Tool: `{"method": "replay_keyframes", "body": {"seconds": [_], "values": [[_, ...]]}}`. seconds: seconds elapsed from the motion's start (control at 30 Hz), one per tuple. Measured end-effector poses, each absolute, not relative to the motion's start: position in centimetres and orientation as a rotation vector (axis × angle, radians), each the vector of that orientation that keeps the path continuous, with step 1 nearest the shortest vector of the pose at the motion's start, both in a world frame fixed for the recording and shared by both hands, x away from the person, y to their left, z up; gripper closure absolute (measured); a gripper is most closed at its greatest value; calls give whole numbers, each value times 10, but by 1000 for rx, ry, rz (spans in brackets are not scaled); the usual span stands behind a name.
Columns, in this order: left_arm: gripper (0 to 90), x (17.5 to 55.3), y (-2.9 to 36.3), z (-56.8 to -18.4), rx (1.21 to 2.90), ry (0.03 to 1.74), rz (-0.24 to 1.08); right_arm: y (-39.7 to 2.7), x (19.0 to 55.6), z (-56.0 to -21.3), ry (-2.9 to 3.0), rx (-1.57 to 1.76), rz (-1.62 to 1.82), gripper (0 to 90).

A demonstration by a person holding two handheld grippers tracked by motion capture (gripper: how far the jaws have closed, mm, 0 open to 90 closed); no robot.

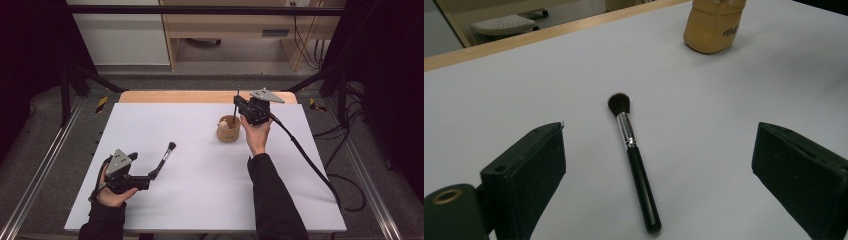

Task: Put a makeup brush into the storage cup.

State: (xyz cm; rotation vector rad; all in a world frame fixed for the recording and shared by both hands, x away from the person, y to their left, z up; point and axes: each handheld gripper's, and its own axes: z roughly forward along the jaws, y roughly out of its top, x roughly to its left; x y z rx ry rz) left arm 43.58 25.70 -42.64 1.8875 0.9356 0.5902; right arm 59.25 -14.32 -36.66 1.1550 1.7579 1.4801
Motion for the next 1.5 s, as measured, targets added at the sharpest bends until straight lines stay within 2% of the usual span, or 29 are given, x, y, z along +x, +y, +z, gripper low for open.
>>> {"method": "replay_keyframes", "body": {"seconds": [1.5], "values": [[65,435,257,-425,1883,931,594,-135,607,-409,1870,1269,1359,851]]}}
